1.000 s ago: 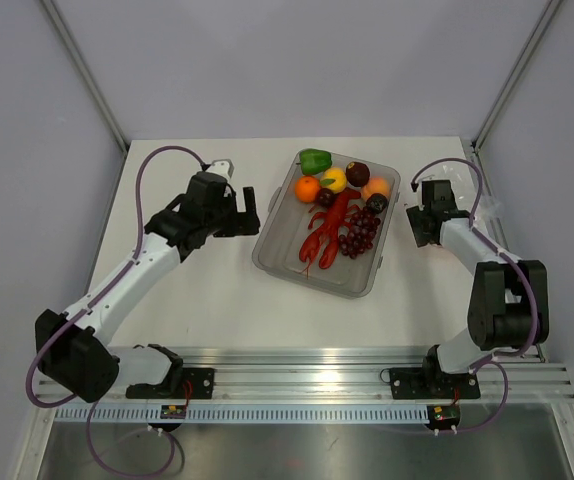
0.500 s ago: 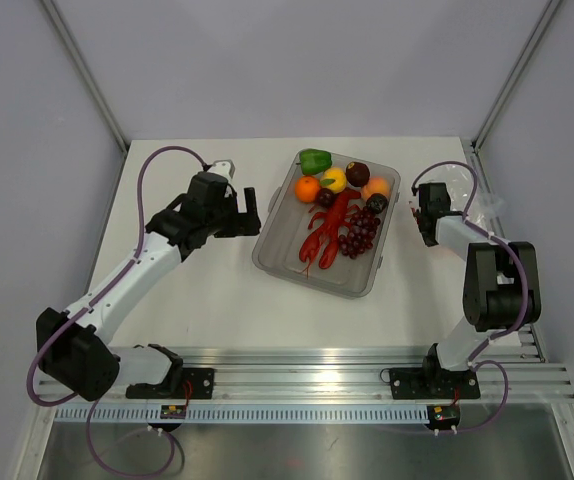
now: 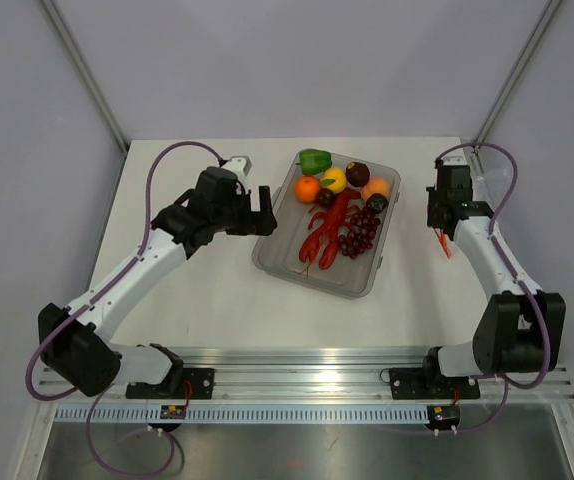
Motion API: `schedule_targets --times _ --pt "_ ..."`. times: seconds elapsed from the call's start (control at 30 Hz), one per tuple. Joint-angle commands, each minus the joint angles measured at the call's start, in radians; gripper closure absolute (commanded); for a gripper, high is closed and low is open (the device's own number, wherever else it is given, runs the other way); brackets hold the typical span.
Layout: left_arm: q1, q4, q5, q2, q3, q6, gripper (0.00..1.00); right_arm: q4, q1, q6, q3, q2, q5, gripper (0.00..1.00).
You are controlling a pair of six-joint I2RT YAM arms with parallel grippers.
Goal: Place the food in the zip-top bag and seal the zipper
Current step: Pick up the zipper food storage bag at the center of the board, then open the zipper of the food storage bag.
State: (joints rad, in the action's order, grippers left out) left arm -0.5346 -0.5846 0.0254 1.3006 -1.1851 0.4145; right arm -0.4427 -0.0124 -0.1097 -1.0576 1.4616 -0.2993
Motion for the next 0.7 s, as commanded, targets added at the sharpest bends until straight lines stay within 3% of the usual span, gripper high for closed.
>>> schedule_targets --times 0.0,0.23,0.53,0.67 --pt "-0.025 0.048 -0.162 0.048 -0.119 0.000 0.01 -0.140 0.002 0.221 -0.105 -0.144 0.112 1.00" --pt "-0.162 0.184 -0.334 0.178 -0.225 0.079 0.01 -0.375 0.003 0.496 -0.182 -0.244 0.383 1.00" --pt "-0.261 0.308 -0.415 0.359 -0.340 0.155 0.07 -0.517 0.003 0.544 -0.153 -0.385 0.534 1.00" --pt "-0.324 0.325 -0.375 0.445 -0.409 0.171 0.07 -0.541 0.002 0.558 -0.142 -0.420 0.591 1.00"
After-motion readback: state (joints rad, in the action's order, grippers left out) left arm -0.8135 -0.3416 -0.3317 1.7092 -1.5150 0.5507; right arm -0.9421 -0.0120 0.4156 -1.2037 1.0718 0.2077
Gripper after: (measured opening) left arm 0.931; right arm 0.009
